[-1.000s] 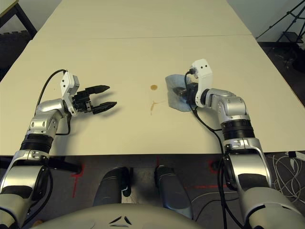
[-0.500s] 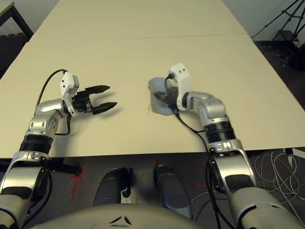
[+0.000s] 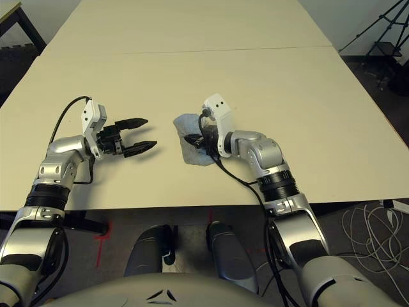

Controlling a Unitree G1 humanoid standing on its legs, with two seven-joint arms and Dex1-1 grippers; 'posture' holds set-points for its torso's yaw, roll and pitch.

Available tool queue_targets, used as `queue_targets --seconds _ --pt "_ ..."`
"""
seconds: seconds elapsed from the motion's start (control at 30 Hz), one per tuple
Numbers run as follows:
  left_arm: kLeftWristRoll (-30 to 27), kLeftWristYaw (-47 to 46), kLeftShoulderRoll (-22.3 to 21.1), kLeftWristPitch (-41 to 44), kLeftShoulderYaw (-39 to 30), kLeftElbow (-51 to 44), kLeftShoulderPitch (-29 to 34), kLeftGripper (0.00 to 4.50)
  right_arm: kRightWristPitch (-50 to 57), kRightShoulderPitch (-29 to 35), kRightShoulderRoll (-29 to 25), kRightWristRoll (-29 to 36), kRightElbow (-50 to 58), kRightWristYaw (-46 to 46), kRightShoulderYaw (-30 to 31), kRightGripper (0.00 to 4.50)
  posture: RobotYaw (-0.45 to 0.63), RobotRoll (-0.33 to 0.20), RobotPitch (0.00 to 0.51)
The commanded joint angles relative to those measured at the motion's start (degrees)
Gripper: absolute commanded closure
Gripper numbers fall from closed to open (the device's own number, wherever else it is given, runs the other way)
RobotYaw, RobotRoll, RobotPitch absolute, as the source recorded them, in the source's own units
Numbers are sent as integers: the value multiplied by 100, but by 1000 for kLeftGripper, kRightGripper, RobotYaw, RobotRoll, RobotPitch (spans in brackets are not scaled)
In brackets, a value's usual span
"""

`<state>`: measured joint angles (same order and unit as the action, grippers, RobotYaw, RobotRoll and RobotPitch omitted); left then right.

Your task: Wipe the water off the table with a rag.

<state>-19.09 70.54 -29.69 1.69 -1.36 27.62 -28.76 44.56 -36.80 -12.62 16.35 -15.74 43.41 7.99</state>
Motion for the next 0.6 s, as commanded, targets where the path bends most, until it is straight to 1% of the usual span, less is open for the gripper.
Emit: queue_targets --seconds 0.03,0.27,0.5,0.6 --pt "-25 41 -8 49 -2 -66 43 0 -166 -154 -381 -110 -520 49 -167 4338 -182 0 128" --pt "3 58 5 -4 5 45 -20 0 -589 -559 -1301 -158 -1195 231 -396 4339 -186 0 122" --pt "17 61 14 -43 5 117 -64 0 -818 -680 -2031 -190 -1621 359 -718 4339 -194 0 120" --pt "26 51 27 -60 6 162 -91 0 -455 -785 -2215 247 -1501 470 -1210 4339 -196 0 119"
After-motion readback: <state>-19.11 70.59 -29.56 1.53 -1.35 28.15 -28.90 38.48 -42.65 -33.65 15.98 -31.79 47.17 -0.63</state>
